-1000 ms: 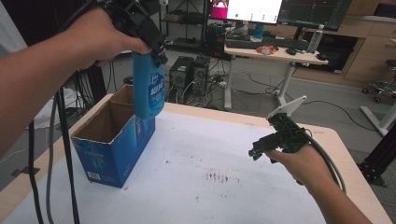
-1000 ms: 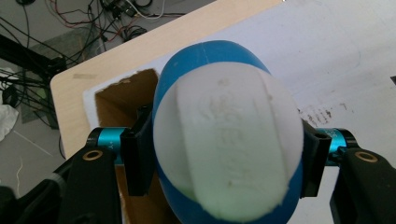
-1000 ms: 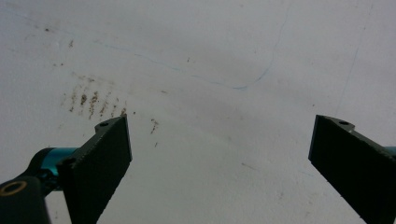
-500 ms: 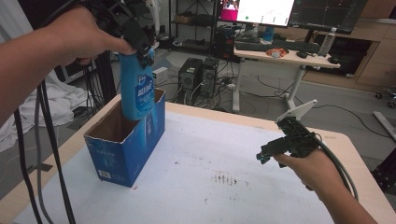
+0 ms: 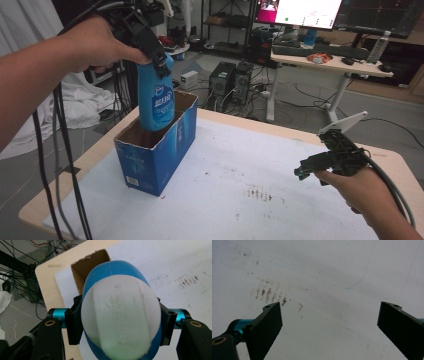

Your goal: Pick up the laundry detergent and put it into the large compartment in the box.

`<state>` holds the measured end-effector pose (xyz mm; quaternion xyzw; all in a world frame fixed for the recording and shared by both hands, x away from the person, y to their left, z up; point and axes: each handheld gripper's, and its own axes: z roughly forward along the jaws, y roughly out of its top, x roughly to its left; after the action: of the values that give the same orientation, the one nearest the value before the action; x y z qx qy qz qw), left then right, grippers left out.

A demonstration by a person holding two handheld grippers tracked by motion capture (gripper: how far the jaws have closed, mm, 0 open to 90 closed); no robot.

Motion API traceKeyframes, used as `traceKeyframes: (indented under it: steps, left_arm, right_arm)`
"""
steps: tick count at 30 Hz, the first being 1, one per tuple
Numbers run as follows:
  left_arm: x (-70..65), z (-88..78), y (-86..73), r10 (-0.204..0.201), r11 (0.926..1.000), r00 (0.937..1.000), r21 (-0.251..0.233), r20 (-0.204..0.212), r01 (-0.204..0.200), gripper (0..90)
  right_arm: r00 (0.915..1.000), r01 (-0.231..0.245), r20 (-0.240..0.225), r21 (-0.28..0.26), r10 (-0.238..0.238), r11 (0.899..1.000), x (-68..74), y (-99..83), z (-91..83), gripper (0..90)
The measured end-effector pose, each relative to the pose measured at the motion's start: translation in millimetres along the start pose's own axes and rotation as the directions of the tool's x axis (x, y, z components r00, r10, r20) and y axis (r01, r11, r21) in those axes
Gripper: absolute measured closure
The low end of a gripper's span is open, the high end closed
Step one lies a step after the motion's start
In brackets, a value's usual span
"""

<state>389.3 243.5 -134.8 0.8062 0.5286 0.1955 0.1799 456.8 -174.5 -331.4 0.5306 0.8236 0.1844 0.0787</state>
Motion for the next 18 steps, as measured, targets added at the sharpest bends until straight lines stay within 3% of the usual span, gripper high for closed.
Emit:
traceKeyframes:
  steps: [4,10,18]
  left_arm:
    - [4.5,5.1,-4.9,0.022,0.9998,0.9996,-0.001,-0.015,-0.022,37.2]
    - [8.3,12.4,-11.4,0.031,0.9995,0.9995,-0.002,0.004,-0.031,37.2]
    - [8.7,34.4,-23.8,0.031,0.9994,0.9995,0.016,0.011,-0.031,37.3]
  right_arm:
    - [1.0000,0.002,0.000,-0.003,-0.002,1.000,0.4,-0.6,-1.4,5.0]
    - [1.0000,0.002,-0.001,-0.005,-0.002,1.000,-0.3,-0.4,-1.0,5.0]
    - [0.9999,0.011,-0.001,-0.003,-0.011,1.000,2.6,-0.4,-0.6,5.0]
